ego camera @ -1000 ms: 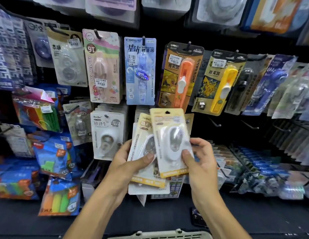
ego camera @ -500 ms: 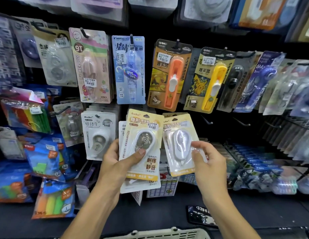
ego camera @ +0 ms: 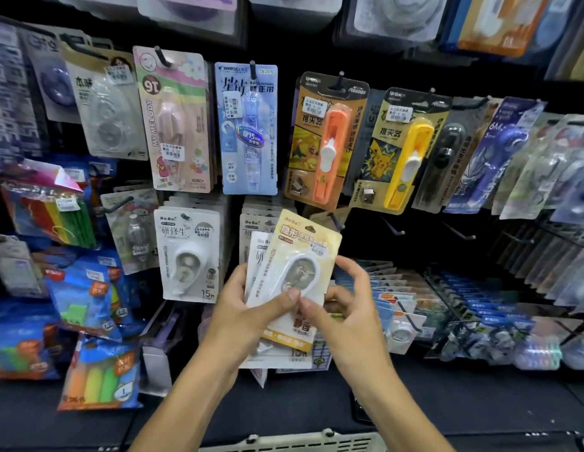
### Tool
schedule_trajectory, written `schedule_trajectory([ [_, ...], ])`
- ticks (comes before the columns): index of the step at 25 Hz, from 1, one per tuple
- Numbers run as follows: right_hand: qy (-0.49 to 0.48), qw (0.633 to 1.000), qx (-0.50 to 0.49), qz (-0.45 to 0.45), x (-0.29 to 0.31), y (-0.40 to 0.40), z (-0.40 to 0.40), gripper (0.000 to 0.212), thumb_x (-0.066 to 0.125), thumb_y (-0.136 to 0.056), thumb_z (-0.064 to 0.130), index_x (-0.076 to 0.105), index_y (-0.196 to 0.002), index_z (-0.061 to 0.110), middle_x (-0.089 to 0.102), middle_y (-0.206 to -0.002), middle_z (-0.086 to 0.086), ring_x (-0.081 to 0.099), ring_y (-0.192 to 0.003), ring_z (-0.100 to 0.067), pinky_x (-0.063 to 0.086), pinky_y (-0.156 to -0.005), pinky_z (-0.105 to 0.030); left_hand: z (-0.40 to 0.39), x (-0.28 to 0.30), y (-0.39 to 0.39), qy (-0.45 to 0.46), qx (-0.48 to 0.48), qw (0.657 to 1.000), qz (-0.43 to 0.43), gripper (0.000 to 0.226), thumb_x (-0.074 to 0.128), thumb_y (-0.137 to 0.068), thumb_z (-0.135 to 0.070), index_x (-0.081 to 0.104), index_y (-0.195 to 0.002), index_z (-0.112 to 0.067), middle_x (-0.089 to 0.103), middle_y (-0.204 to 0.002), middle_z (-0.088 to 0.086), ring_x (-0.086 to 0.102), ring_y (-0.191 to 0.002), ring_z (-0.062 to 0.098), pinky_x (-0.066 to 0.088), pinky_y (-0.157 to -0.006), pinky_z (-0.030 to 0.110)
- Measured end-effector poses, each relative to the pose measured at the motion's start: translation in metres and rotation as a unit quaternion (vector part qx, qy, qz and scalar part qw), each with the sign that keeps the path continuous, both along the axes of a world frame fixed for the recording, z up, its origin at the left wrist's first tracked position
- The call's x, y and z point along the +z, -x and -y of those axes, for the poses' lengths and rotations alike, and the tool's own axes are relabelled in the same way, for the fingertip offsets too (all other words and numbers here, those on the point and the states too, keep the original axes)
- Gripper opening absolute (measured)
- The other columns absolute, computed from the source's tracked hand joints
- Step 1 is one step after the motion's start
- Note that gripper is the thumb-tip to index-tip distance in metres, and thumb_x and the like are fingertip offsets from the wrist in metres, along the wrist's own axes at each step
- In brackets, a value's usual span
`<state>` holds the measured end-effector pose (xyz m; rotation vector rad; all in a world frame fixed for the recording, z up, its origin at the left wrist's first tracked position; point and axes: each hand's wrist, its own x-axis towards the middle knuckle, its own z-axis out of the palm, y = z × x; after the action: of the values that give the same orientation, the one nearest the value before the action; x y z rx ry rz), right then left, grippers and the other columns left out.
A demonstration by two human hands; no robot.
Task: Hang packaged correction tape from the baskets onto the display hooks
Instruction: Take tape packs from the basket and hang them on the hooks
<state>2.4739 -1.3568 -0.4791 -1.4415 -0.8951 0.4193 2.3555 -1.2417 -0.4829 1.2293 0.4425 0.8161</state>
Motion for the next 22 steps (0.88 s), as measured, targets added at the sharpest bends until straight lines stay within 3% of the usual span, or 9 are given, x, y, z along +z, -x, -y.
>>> schedule_trajectory([
  [3, -0.066, 0.993, -0.072, -0.072, 0.003, -0.011, -0.004, 0.033, 0.066, -0.096, 0.008, 0.058, -0.115, 0.033, 0.072, -0.087, 0.003, 0.071, -0.072, -0.01, 0.055, -0.059, -0.021, -0.003, 0.004, 0.004, 0.048, -0.038, 0.997, 0.037, 0.026, 0.082, -0.075, -0.029, 0.076, -0.101, -0.03, 0.078, -0.111, 0.007, 0.077, -0.096, 0.026, 0.063, -0.07, 0.034],
  [5, -0.065, 0.987, -0.13, -0.061, 0.004, -0.023, 0.0, 0.025, 0.059, -0.099, 0.005, 0.064, -0.103, 0.029, 0.071, -0.091, 0.009, 0.067, -0.07, 0.0, 0.051, -0.057, -0.015, -0.006, 0.006, 0.004, 0.042, 0.011, 0.999, 0.024, 0.017, 0.07, -0.086, -0.017, 0.078, -0.096, -0.029, 0.079, -0.107, 0.006, 0.077, -0.092, 0.023, 0.063, -0.069, 0.032],
  [7, -0.049, 0.982, -0.183, -0.018, 0.001, -0.034, 0.008, 0.027, 0.057, -0.1, 0.007, 0.066, -0.1, 0.032, 0.069, -0.094, 0.016, 0.064, -0.072, 0.005, 0.048, -0.059, -0.011, -0.008, 0.006, 0.004, 0.045, 0.065, 0.997, 0.006, 0.022, 0.06, -0.097, -0.008, 0.075, -0.101, -0.025, 0.08, -0.104, 0.004, 0.077, -0.089, 0.02, 0.063, -0.068, 0.031],
  [11, 0.018, 0.968, -0.228, 0.107, -0.002, -0.046, 0.012, 0.025, 0.053, -0.101, 0.017, 0.065, -0.109, 0.037, 0.062, -0.11, 0.019, 0.061, -0.1, -0.006, 0.052, -0.081, -0.034, -0.01, 0.007, 0.004, 0.066, 0.096, 0.993, 0.007, 0.023, 0.055, -0.101, -0.004, 0.069, -0.11, -0.019, 0.08, -0.101, 0.003, 0.078, -0.084, 0.018, 0.062, -0.062, 0.028],
  [16, 0.164, 0.963, -0.173, 0.123, 0.006, -0.041, 0.001, 0.046, 0.056, -0.101, 0.029, 0.043, -0.144, 0.039, 0.025, -0.157, 0.018, 0.042, -0.132, -0.009, 0.043, -0.1, -0.032, -0.008, 0.005, 0.002, 0.084, 0.104, 0.991, -0.007, 0.025, 0.053, -0.101, -0.002, 0.07, -0.106, -0.02, 0.081, -0.098, 0.002, 0.078, -0.081, 0.017, 0.061, -0.059, 0.028],
  [17, 0.141, 0.97, -0.143, 0.139, 0.002, -0.034, 0.003, 0.049, 0.06, -0.097, 0.037, 0.041, -0.141, 0.047, 0.03, -0.155, 0.022, 0.043, -0.134, -0.004, 0.045, -0.101, -0.029, -0.007, 0.005, 0.001, 0.085, 0.098, 0.991, -0.019, 0.025, 0.053, -0.101, -0.002, 0.071, -0.106, -0.02, 0.08, -0.099, 0.003, 0.078, -0.083, 0.019, 0.061, -0.062, 0.032],
  [19, 0.042, 0.998, 0.003, 0.041, -0.005, -0.013, 0.005, 0.051, 0.071, -0.085, 0.046, 0.043, -0.127, 0.054, 0.056, -0.137, 0.023, 0.062, -0.116, -0.004, 0.056, -0.086, -0.025, -0.004, 0.002, -0.001, 0.071, 0.077, 0.993, -0.047, 0.025, 0.053, -0.1, -0.002, 0.071, -0.109, -0.018, 0.08, -0.103, 0.005, 0.077, -0.091, 0.023, 0.061, -0.075, 0.038],
  [20, 0.01, 0.998, 0.064, -0.009, -0.01, -0.005, 0.002, 0.053, 0.076, -0.082, 0.042, 0.045, -0.124, 0.051, 0.066, -0.127, 0.015, 0.07, -0.105, -0.013, 0.06, -0.079, -0.029, -0.002, 0.001, -0.003, 0.066, 0.069, 0.994, -0.052, 0.025, 0.053, -0.1, -0.002, 0.071, -0.111, -0.017, 0.079, -0.105, 0.006, 0.076, -0.095, 0.025, 0.06, -0.081, 0.041],
  [22, -0.035, 0.996, 0.078, -0.027, -0.012, 0.001, -0.011, 0.052, 0.078, -0.086, 0.025, 0.048, -0.124, 0.045, 0.072, -0.117, 0.005, 0.074, -0.093, -0.025, 0.063, -0.077, -0.039, -0.001, 0.003, -0.003, 0.062, 0.074, 0.995, -0.037, 0.024, 0.054, -0.101, -0.004, 0.072, -0.11, -0.017, 0.079, -0.106, 0.007, 0.076, -0.098, 0.027, 0.06, -0.084, 0.043],
])
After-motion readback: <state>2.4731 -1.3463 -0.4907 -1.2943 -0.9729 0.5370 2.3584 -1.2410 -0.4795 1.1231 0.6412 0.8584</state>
